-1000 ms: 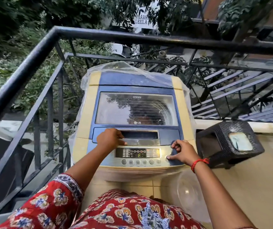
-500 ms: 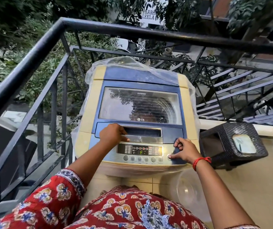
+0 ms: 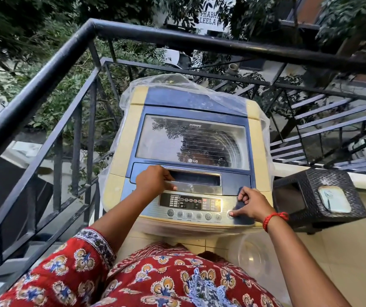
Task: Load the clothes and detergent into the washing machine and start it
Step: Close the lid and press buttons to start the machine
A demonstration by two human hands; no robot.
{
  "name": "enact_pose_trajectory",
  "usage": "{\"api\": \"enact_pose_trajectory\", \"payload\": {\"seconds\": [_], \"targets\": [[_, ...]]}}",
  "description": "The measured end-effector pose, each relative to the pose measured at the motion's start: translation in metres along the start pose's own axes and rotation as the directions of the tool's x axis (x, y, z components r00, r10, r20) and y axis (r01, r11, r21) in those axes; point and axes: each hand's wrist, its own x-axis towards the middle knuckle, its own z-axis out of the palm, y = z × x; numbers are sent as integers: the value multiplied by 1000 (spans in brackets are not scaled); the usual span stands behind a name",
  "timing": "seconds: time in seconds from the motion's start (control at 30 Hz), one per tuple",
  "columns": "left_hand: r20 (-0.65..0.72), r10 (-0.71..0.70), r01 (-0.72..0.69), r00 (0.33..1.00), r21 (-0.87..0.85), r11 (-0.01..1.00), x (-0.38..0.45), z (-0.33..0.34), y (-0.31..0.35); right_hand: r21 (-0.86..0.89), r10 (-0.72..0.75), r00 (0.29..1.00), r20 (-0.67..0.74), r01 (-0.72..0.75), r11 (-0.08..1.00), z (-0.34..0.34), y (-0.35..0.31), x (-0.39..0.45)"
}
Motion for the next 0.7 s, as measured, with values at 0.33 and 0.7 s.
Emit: {"api": "enact_pose_trajectory", "payload": {"seconds": [0.33,0.7], "targets": [[-18,-16,16,1000,4,1000,-1,1,1,-26,8,1000,6,-7,1000,0,3,4],[-19,-4,4,1000,4,1000,1,3,0,-28,19,999,-30,-20,999,1,0,-1]]}}
